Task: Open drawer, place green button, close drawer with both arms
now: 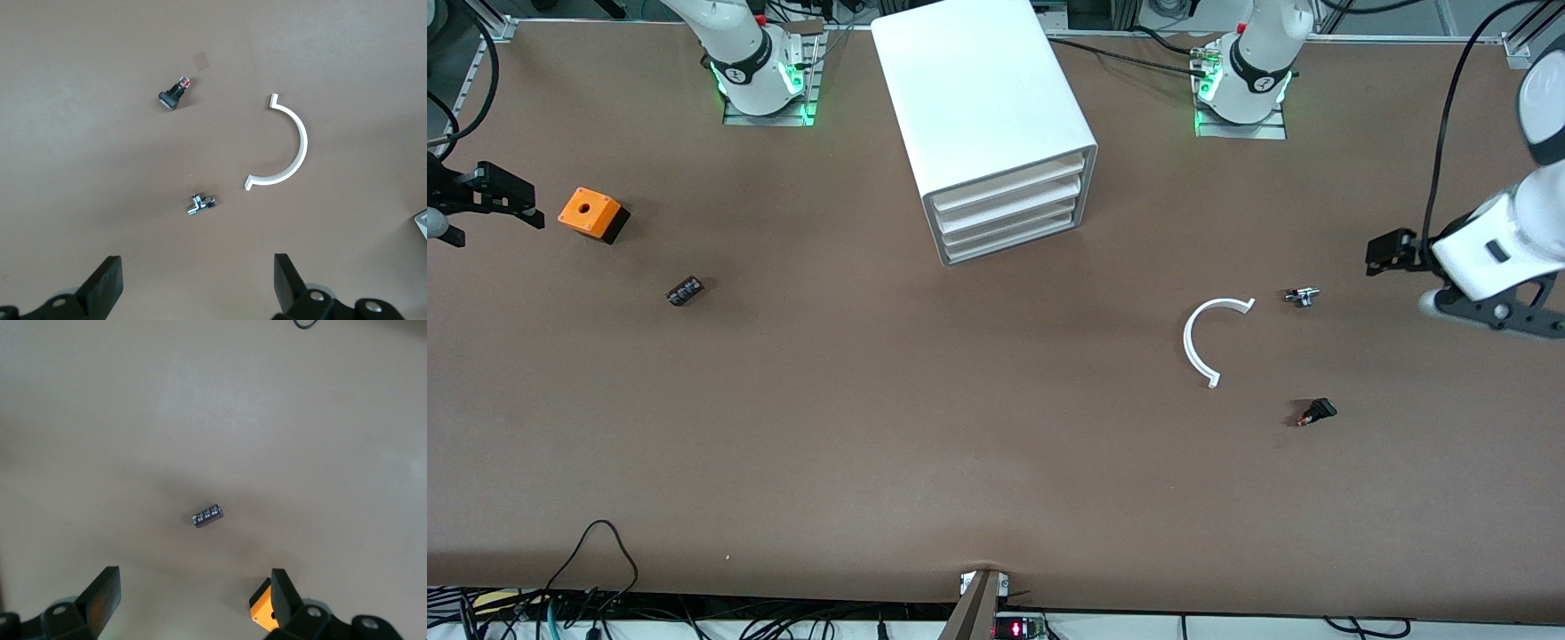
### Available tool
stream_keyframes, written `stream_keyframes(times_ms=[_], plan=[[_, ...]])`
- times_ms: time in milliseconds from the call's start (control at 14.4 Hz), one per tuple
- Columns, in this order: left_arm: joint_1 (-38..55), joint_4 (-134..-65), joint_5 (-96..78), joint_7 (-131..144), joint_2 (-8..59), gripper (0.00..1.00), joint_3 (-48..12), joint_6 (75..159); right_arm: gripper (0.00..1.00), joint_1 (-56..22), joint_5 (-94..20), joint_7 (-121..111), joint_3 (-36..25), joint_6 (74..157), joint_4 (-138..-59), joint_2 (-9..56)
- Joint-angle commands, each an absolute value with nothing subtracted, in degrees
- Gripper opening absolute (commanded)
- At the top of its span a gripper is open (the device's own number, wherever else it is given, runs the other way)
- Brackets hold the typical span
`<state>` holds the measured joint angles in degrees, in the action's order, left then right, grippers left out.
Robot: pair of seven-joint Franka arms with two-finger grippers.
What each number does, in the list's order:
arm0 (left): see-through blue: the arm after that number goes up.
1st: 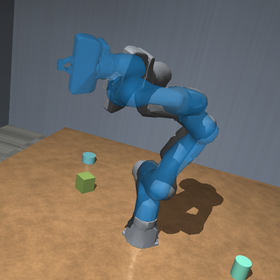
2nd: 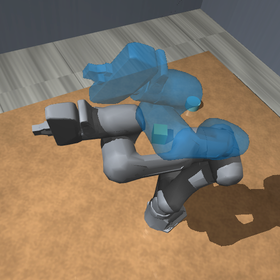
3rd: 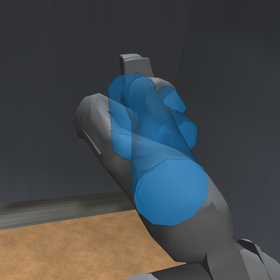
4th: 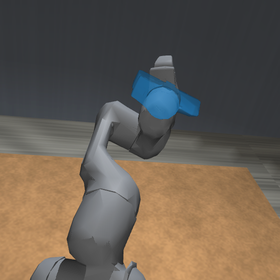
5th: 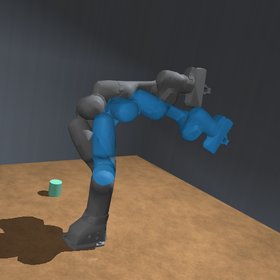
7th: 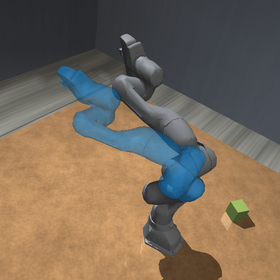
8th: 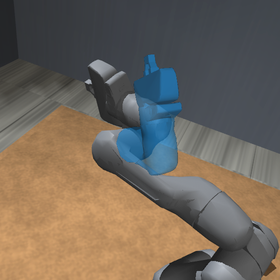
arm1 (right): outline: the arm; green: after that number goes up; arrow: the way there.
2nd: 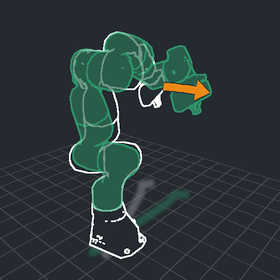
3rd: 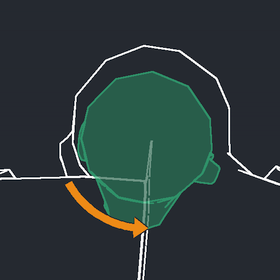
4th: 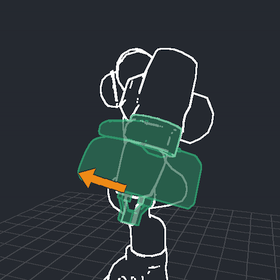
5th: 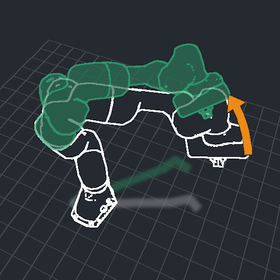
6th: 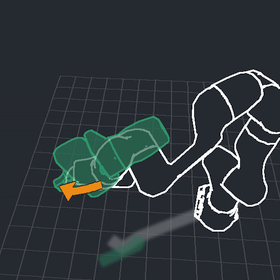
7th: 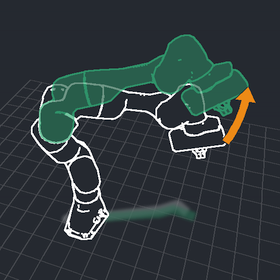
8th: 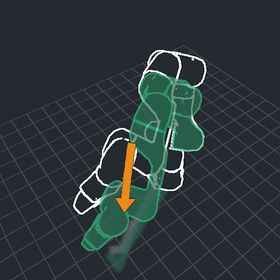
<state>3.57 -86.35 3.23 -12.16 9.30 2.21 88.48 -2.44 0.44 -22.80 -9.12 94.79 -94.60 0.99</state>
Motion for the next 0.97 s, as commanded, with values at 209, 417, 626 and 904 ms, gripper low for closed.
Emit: stream_keyframes(times_ms=[209,417,626,904], plan=[[3.26,-103.71,2.55,-11.60,-5.36,1.00,3.60,101.79,1.00,-2.37,-0.26,-26.55,-9.40,91.93,-93.60,0.70],[3.25,-100.82,2.46,-4.78,-4.49,1.00,3.25,94.22,1.00,-2.37,-0.44,-26.37,-9.40,91.85,-93.60,0.70],[3.87,-100.28,2.46,-2.81,-4.04,1.00,3.16,94.22,1.00,-2.37,-0.35,-26.37,-9.49,91.85,-93.60,0.70],[3.96,-100.11,2.90,-2.11,-3.96,1.00,2.64,94.66,1.00,-2.20,-0.35,-26.37,-9.49,91.85,-93.60,0.70]])
